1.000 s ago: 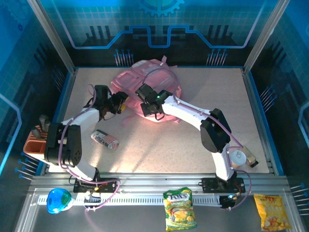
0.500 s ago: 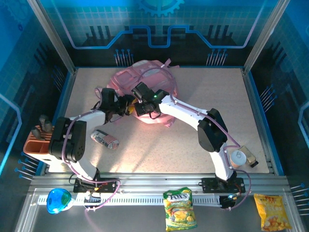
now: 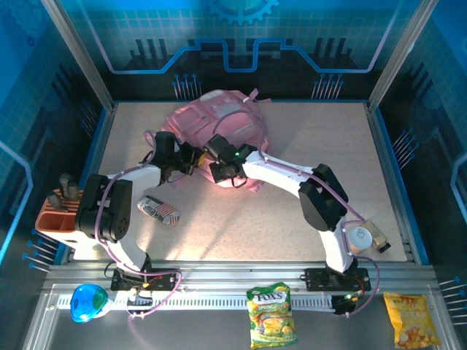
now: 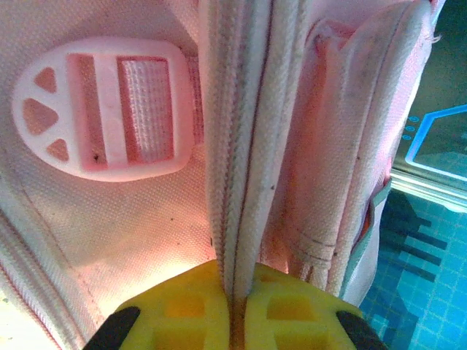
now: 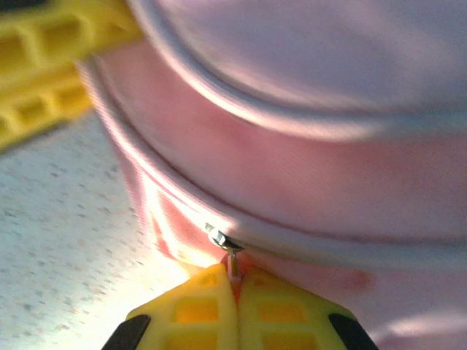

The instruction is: Pack the student bag

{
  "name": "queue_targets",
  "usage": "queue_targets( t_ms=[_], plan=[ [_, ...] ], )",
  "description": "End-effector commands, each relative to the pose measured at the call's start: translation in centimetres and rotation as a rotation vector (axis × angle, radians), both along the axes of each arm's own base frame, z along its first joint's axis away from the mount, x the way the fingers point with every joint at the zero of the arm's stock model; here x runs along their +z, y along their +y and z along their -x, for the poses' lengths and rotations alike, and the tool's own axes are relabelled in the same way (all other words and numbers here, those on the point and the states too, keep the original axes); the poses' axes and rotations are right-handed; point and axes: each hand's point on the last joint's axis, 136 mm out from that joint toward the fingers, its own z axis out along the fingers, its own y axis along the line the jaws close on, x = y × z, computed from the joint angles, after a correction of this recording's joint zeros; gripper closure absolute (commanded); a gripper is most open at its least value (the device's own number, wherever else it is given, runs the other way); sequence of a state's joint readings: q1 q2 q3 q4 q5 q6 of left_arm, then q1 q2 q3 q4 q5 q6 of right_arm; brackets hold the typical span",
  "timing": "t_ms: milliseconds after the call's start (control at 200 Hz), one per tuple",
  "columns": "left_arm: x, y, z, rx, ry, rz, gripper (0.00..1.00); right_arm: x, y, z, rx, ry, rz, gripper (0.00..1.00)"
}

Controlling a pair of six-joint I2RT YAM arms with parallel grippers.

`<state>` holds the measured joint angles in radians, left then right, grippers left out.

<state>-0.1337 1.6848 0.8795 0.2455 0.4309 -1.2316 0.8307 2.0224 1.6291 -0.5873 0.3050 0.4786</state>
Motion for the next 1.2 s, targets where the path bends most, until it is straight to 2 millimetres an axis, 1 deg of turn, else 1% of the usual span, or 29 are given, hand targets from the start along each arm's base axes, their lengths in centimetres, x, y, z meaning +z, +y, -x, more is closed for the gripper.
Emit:
queue_targets(
  t_ms=[0, 40, 65, 135, 180, 245, 285, 410, 515, 665, 780, 845, 920, 980, 1021, 1111, 1166, 1196],
  plan=[
    [1.3, 1.0, -1.1, 0.014, -0.049, -0.037, 1.00, 0.5, -6.3, -0.6, -0.158, -0.011, 0.083, 1.00],
    [1.2, 1.1, -0.9, 0.014, -0.046, -0.041, 1.00, 0.2, -7.7, -0.7, -0.201, 0.003, 0.076, 1.00],
    [1.2, 1.0, -0.9, 0.010, -0.047, -0.044, 1.00, -0.1, -8.3, -0.7, -0.213, 0.014, 0.072, 1.00],
    [1.3, 0.9, -0.8, 0.001, -0.049, -0.043, 1.00, -0.2, -8.7, -1.0, -0.213, 0.041, 0.023, 1.00],
    [1.3, 0.9, -0.8, -0.003, -0.051, -0.043, 1.00, 0.0, -8.0, -1.2, -0.177, 0.039, 0.000, 1.00],
    [1.4, 0.8, -0.7, -0.010, -0.053, -0.039, 1.00, 0.3, -6.5, -1.4, -0.114, 0.037, -0.042, 1.00],
    [1.5, 0.7, -0.7, -0.014, -0.055, -0.038, 1.00, 0.6, -5.6, -1.5, -0.079, 0.037, -0.068, 0.98],
    [1.7, 0.6, -0.7, -0.018, -0.058, -0.037, 1.00, 0.4, -4.2, -1.9, -0.025, 0.042, -0.099, 0.93],
    [1.9, 0.5, -0.7, -0.025, -0.063, -0.035, 1.00, 0.2, -3.8, -2.2, -0.005, 0.039, -0.095, 0.89],
    [2.0, 0.5, -0.7, -0.030, -0.063, -0.033, 1.00, -0.1, -3.7, -2.7, -0.002, 0.031, -0.084, 0.84],
    [2.1, 0.5, -0.8, -0.030, -0.064, -0.033, 1.00, -0.2, -3.7, -3.1, -0.015, 0.021, -0.076, 0.84],
    [2.1, 0.5, -0.8, -0.030, -0.064, -0.034, 1.00, -0.2, -3.9, -3.4, -0.028, 0.012, -0.065, 0.88],
    [2.1, 0.6, -0.7, -0.029, -0.063, -0.039, 1.00, 0.0, -4.9, -3.9, -0.073, -0.012, -0.036, 0.94],
    [2.1, 0.7, -0.7, -0.029, -0.062, -0.047, 1.00, 0.1, -6.2, -4.1, -0.123, -0.029, -0.006, 0.98],
    [2.0, 0.7, -0.6, -0.030, -0.061, -0.053, 1.00, 0.2, -7.5, -4.3, -0.166, -0.042, 0.020, 1.00],
    [1.9, 0.9, -0.5, -0.030, -0.058, -0.070, 1.00, 0.3, -11.1, -4.6, -0.280, -0.060, 0.065, 1.00],
    [1.9, 1.0, -0.5, -0.032, -0.058, -0.079, 1.00, 0.0, -13.4, -4.6, -0.350, -0.036, 0.071, 1.00],
    [1.8, 1.0, -0.5, -0.034, -0.056, -0.081, 1.00, -0.1, -14.3, -4.5, -0.376, -0.014, 0.066, 1.00]
  ],
)
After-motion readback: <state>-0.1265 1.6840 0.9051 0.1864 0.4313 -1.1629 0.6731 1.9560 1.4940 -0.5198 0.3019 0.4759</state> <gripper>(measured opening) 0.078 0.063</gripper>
